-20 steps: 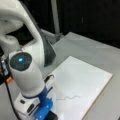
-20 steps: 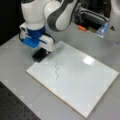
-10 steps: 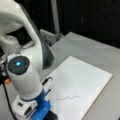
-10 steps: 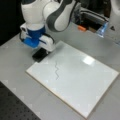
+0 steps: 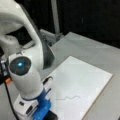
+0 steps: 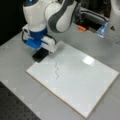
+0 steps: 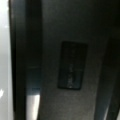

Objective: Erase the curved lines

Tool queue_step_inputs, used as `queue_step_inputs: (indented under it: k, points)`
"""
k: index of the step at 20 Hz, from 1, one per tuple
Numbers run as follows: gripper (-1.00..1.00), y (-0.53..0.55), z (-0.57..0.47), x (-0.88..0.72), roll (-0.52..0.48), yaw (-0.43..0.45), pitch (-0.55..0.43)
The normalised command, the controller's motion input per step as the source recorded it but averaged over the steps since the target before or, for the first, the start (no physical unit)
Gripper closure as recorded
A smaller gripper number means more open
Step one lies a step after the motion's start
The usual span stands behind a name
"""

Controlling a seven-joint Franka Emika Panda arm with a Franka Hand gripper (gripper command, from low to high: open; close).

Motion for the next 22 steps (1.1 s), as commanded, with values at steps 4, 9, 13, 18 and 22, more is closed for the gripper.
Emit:
queue_step_inputs:
  k: [4, 9, 13, 18, 22]
  points:
    - [-1.00, 0.08, -0.09, -0.09, 0.066, -0.136, -0.101]
    - [-1.00, 0.03, -0.11, -0.06, 0.065, -0.107, -0.115]
    - [-1.00, -0.01, -0.11, -0.03, 0.054, -0.084, -0.126]
    - [-1.00, 0.00, -0.12, -0.01, 0.057, -0.089, -0.140]
    - [-1.00, 0.03, -0.10, -0.01, 0.063, -0.092, -0.144]
